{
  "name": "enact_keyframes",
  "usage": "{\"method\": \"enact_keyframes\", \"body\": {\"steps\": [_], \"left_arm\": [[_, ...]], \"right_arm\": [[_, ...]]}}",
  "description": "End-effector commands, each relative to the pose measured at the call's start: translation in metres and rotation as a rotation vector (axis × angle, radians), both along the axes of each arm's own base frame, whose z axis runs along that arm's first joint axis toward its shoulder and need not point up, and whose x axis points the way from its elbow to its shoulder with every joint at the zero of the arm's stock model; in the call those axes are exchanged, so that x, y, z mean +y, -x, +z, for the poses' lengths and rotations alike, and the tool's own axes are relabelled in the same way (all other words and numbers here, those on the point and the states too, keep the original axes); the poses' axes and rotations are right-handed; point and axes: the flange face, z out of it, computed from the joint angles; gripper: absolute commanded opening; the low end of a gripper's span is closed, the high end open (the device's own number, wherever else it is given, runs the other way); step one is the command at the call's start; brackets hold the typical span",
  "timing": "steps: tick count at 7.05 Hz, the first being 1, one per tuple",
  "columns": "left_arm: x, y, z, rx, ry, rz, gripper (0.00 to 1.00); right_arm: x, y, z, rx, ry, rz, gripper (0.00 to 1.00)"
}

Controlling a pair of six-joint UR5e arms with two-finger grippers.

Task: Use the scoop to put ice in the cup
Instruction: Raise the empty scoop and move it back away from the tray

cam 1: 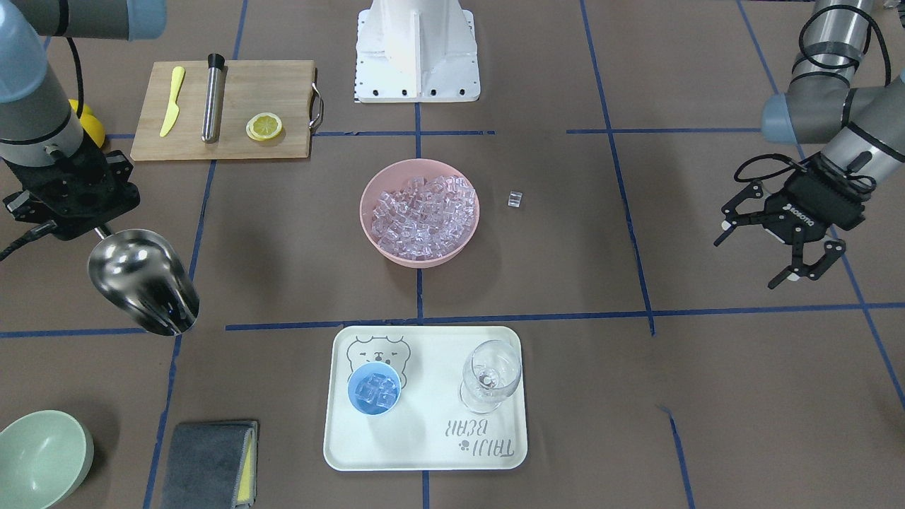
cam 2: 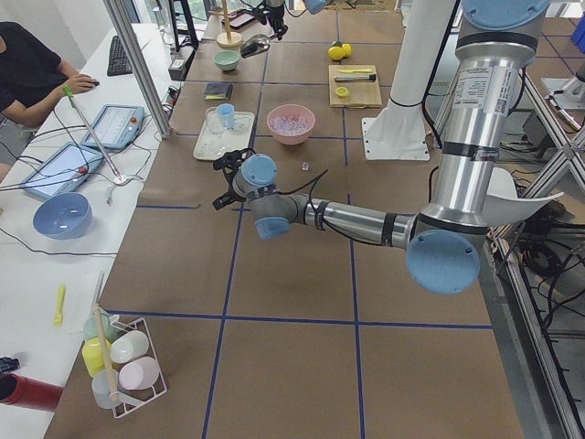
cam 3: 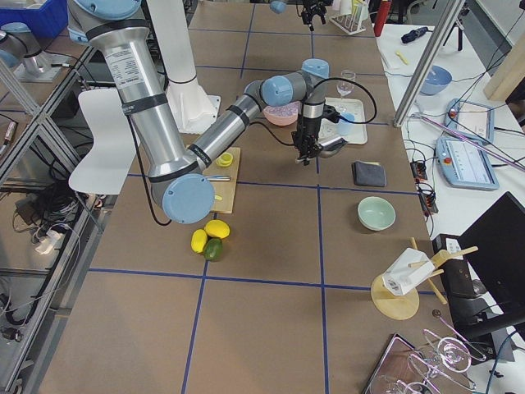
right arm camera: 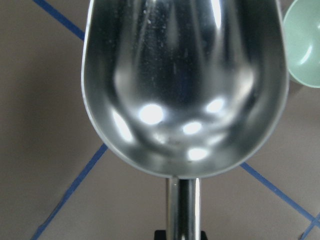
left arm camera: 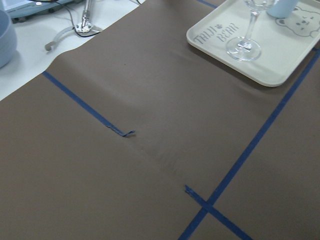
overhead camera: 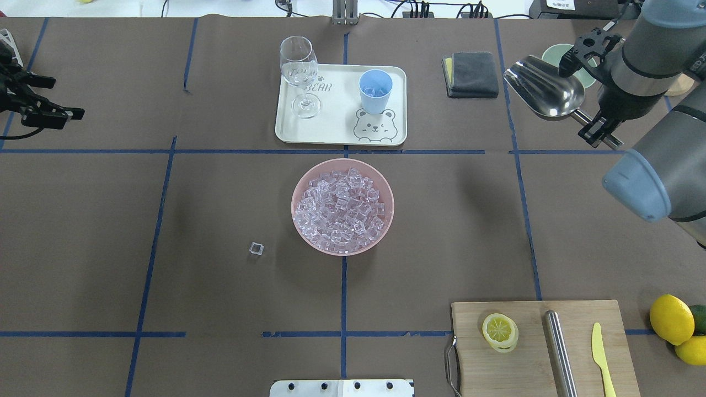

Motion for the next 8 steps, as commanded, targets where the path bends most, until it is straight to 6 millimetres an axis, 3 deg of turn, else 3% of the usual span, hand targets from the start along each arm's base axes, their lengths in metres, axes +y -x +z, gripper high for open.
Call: {"method": "enact_keyframes", "body": {"steps": [1, 3, 4, 5, 6, 8], "left_arm": [[0.0, 0.015, 0.014, 0.02, 0.096, -0.091, 1.0], [0.0, 0.02, 0.025, -0.01, 0.16, -0.098, 1.0], [0.002, 0.024, 0.023, -0.005, 0.156, -0.101, 1.0], [0.002, 0.028, 0.018, 0.0, 0.149, -0.109, 1.0], [0.002, 0.031, 0.015, 0.003, 0.144, -0.113, 1.0], [-0.006, 0.027, 0.018, -0.048, 0.259, -0.101, 1.0]], "right_arm": [[-0.011, -0.018, 0.014, -0.027, 0.059, 0.076, 0.0], [-0.019, -0.051, 0.051, -0.08, 0.189, 0.129, 0.0], [-0.022, -0.078, 0.052, -0.127, 0.263, 0.268, 0.0], [-0.01, -0.095, 0.089, -0.17, 0.298, 0.34, 0.0], [-0.006, -0.106, 0.124, -0.199, 0.33, 0.388, 0.0], [-0.007, -0.104, 0.156, -0.165, 0.481, 0.537, 0.0]]}}
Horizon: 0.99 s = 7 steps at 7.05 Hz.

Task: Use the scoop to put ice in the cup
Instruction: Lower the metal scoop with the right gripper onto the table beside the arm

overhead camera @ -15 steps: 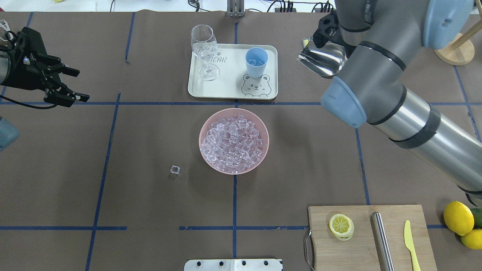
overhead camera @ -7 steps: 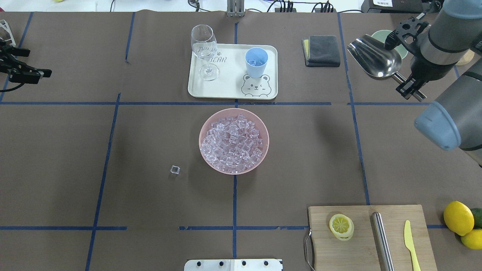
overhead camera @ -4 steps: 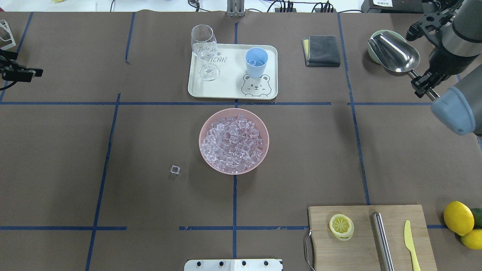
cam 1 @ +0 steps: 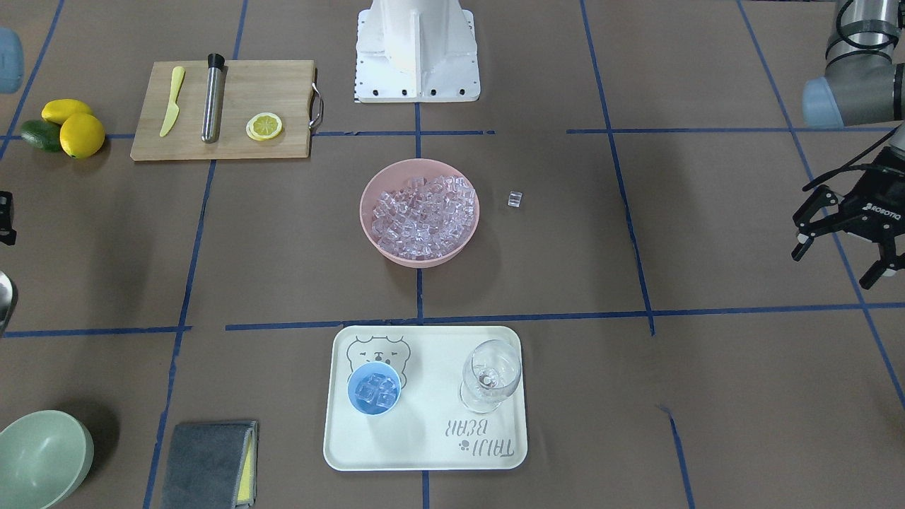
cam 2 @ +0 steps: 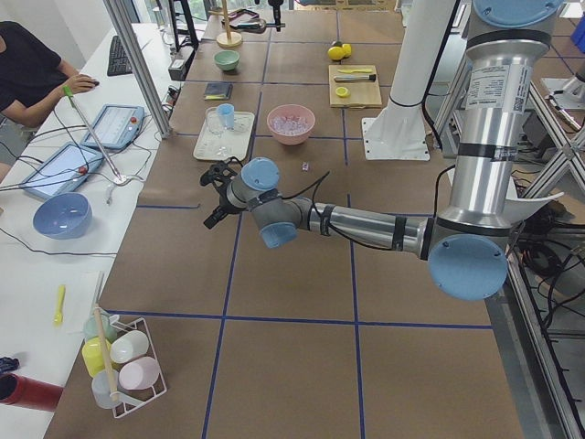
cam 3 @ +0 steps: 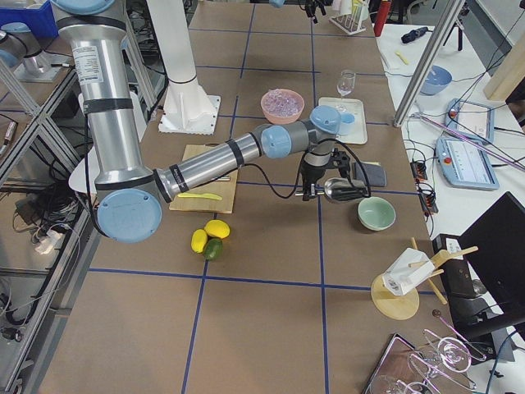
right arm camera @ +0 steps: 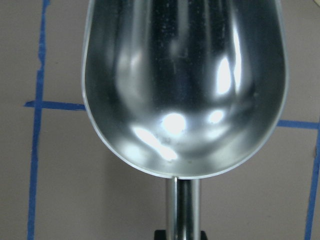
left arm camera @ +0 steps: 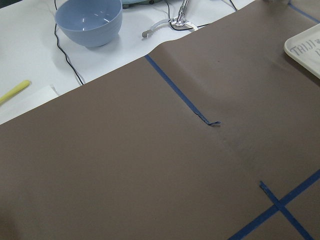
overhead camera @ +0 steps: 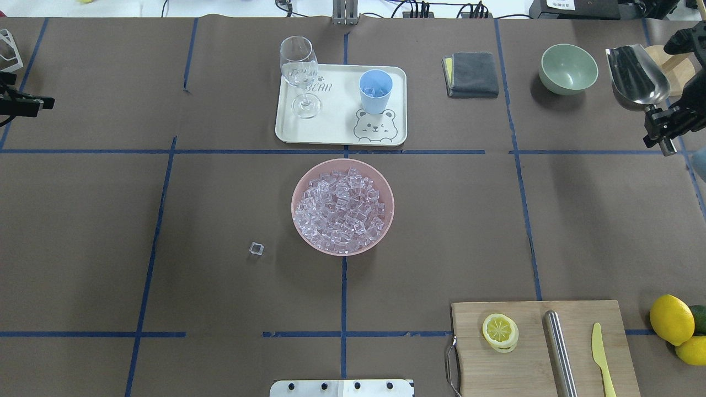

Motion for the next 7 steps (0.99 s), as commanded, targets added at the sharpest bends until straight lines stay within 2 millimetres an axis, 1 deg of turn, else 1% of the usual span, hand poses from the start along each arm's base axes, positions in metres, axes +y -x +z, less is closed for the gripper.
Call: {"method": "enact_keyframes", "body": {"steps": [1, 2, 3, 4, 5, 6, 7], "left_arm": [[-0.007, -0.003, -0.001, -0.048, 0.137, 0.019, 1.0], [-0.006, 0.001, -0.007, -0.044, 0.131, 0.016, 1.0], [-0.005, -0.002, -0.001, -0.04, 0.215, 0.056, 1.0], [-0.014, -0.007, -0.011, -0.059, 0.308, 0.071, 1.0], [-0.017, -0.009, -0.015, -0.068, 0.334, 0.07, 1.0], [-0.017, -0.008, -0.016, -0.067, 0.331, 0.069, 1.0], [-0.019, -0.009, -0.018, -0.066, 0.327, 0.071, 1.0]], "right_arm": [[0.014, -0.005, 0.03, 0.007, 0.105, 0.082, 0.0], [0.022, 0.001, 0.027, 0.004, 0.116, 0.087, 0.0], [0.042, 0.018, 0.023, 0.005, 0.126, 0.068, 0.0], [0.055, 0.025, 0.021, 0.002, 0.118, 0.048, 0.0], [0.073, 0.031, 0.034, -0.015, 0.091, 0.025, 0.0], [0.087, 0.039, 0.043, -0.038, 0.09, 0.037, 0.0], [0.097, 0.063, 0.04, -0.067, 0.155, 0.064, 0.0]]}}
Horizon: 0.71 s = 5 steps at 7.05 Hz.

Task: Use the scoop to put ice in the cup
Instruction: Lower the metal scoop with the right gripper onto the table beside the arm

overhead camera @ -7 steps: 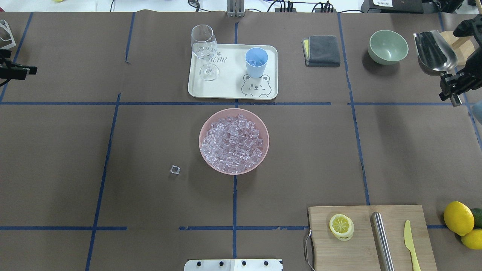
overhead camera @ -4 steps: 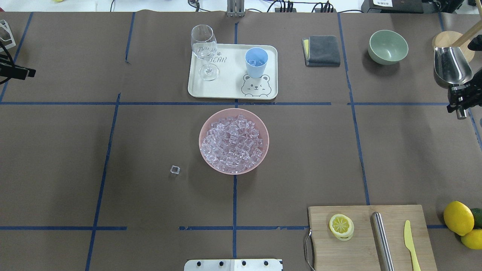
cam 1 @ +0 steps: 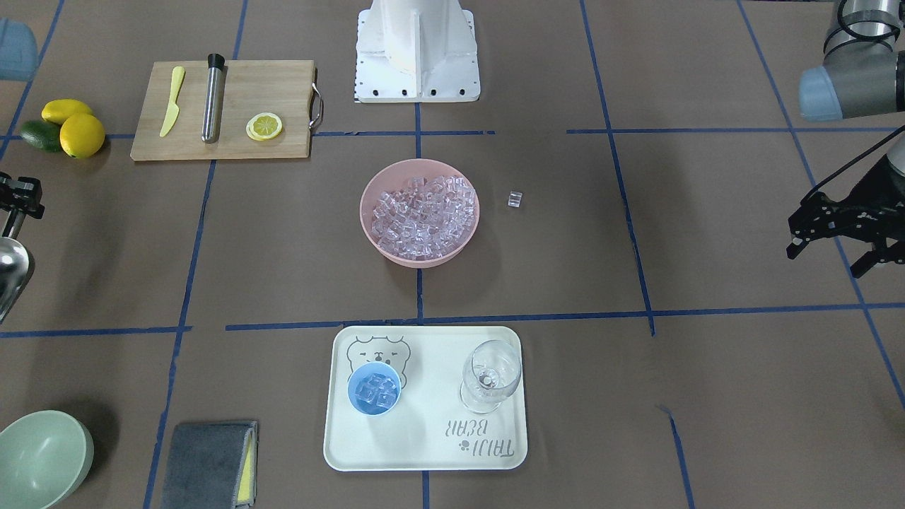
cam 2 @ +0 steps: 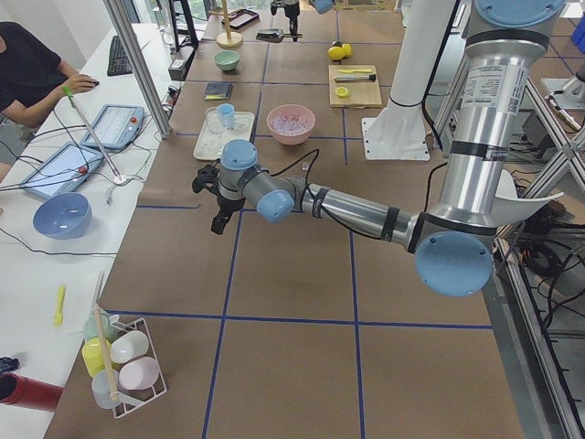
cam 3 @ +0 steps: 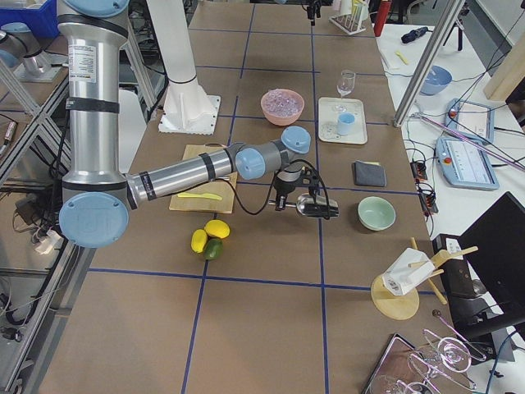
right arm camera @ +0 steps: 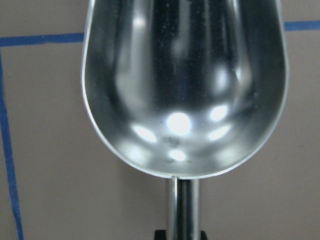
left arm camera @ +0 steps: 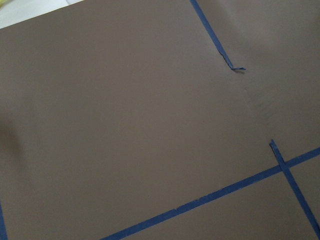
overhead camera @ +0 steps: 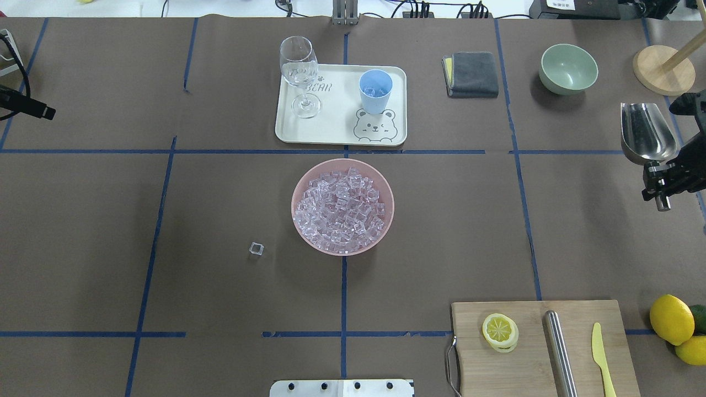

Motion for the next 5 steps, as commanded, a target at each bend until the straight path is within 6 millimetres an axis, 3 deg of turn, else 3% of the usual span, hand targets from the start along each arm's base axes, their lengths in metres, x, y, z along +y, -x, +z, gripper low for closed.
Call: {"method": "enact_keyframes", "body": {"steps": [1, 3, 5], "left_arm": [[-0.004, -0.003, -0.006, 0.0, 0.0, 0.002, 1.0], [-0.007, -0.003, -0.01, 0.002, -0.008, -0.001, 1.0], [-0.008, -0.003, -0.012, 0.003, -0.011, -0.001, 1.0]], "right_arm": [[0.026, 0.046, 0.002, -0.036, 0.09, 0.017, 0.0], [0.039, 0.052, 0.019, -0.022, 0.11, -0.004, 0.0], [0.051, 0.073, 0.018, -0.014, 0.106, -0.053, 0.0]]}}
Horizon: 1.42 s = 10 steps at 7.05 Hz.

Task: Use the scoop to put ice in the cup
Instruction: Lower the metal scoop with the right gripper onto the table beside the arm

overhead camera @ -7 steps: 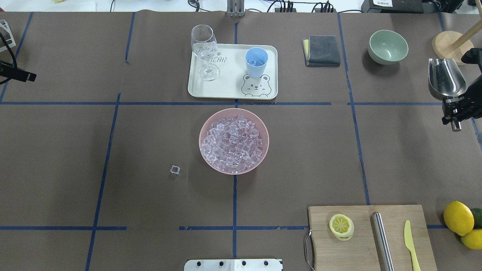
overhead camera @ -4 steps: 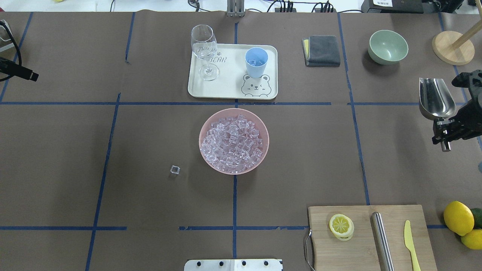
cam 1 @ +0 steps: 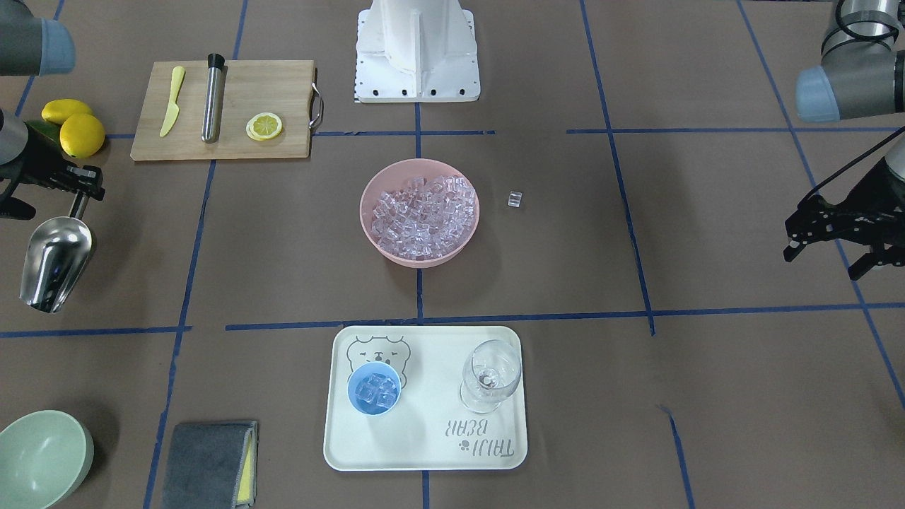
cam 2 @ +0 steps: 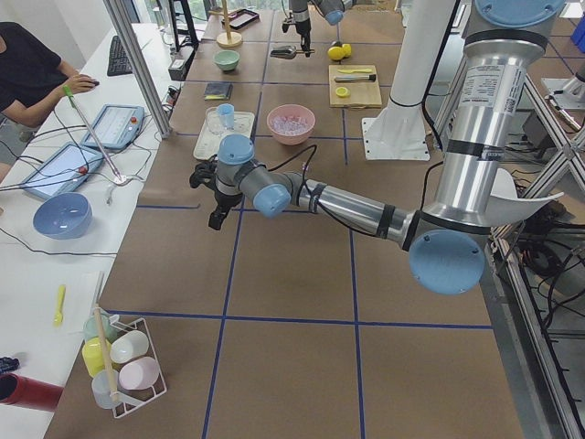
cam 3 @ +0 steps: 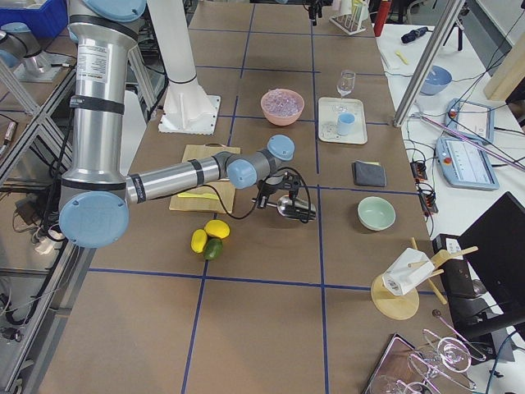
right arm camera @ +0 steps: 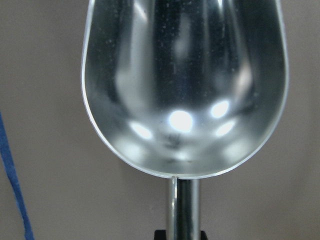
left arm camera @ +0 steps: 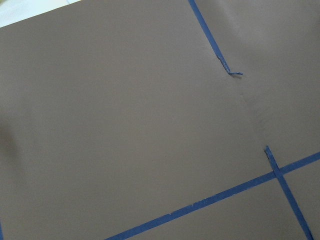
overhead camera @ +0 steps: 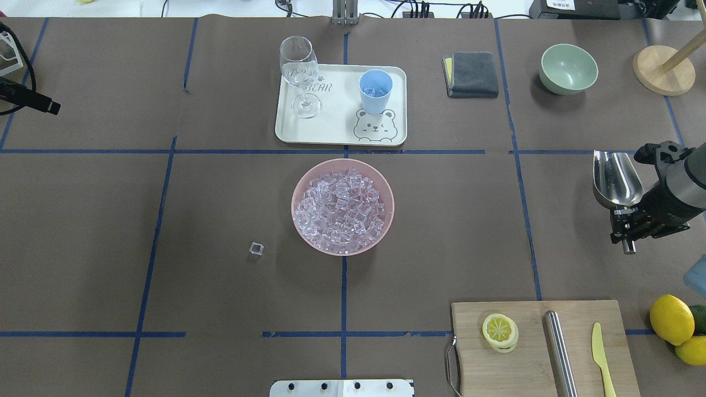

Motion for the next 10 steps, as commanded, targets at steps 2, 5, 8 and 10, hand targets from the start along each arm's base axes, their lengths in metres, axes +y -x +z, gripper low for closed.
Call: {"method": "enact_keyframes", "body": {"steps": [2, 5, 8, 10], "left_arm": [[-0.001, 0.0, -0.002, -0.001, -0.005, -0.002, 1.0], [-0.001, 0.0, -0.002, -0.001, -0.006, -0.003, 1.0], [-0.001, 0.0, -0.001, -0.002, -0.008, -0.004, 1.0], [-0.001, -0.001, 0.0, -0.002, -0.006, -0.001, 1.0]], "right_arm": [[0.014, 0.024, -0.001, -0.015, -0.012, -0.049, 0.0], [0.016, 0.038, -0.005, -0.016, -0.008, -0.059, 0.19], [0.016, 0.038, -0.007, -0.018, -0.014, -0.06, 1.0], [0.014, 0.038, -0.029, -0.049, -0.047, -0.055, 1.0]]}}
